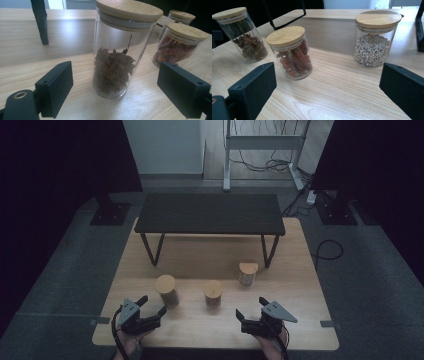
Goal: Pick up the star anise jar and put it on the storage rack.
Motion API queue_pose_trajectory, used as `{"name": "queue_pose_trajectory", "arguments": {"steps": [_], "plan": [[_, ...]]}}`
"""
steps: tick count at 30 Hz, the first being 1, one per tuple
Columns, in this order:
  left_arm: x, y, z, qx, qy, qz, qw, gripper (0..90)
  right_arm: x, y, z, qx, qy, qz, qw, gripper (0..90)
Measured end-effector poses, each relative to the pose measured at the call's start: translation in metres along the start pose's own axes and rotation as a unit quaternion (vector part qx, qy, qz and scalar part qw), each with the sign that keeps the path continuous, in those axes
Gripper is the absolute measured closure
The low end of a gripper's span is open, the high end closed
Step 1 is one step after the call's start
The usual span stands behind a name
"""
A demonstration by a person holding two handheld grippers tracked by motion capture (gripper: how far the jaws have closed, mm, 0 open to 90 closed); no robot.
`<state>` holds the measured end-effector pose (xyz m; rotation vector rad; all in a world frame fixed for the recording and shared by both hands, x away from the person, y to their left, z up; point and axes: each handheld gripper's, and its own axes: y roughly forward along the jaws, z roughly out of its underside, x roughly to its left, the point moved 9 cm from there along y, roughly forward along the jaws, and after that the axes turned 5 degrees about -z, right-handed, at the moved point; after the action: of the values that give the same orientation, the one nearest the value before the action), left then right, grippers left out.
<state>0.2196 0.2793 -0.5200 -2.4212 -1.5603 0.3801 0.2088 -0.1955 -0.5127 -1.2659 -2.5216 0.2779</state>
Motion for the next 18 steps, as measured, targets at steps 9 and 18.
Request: {"name": "queue_pose_trajectory", "arguments": {"steps": [9, 18], "plan": [[0.0038, -0.001, 0.001, 0.001, -0.008, -0.001, 1.0, 12.9, -0.0019, -0.0015, -0.0001, 0.004, -0.004, 0.001, 1.0, 0.4], [0.0017, -0.004, 0.0008, -0.001, 0.001, 0.0, 1.0, 11.9, 0.0028, 0.0014, -0.0005, 0.01, -0.017, 0.002, 0.9998, 0.0]]}}
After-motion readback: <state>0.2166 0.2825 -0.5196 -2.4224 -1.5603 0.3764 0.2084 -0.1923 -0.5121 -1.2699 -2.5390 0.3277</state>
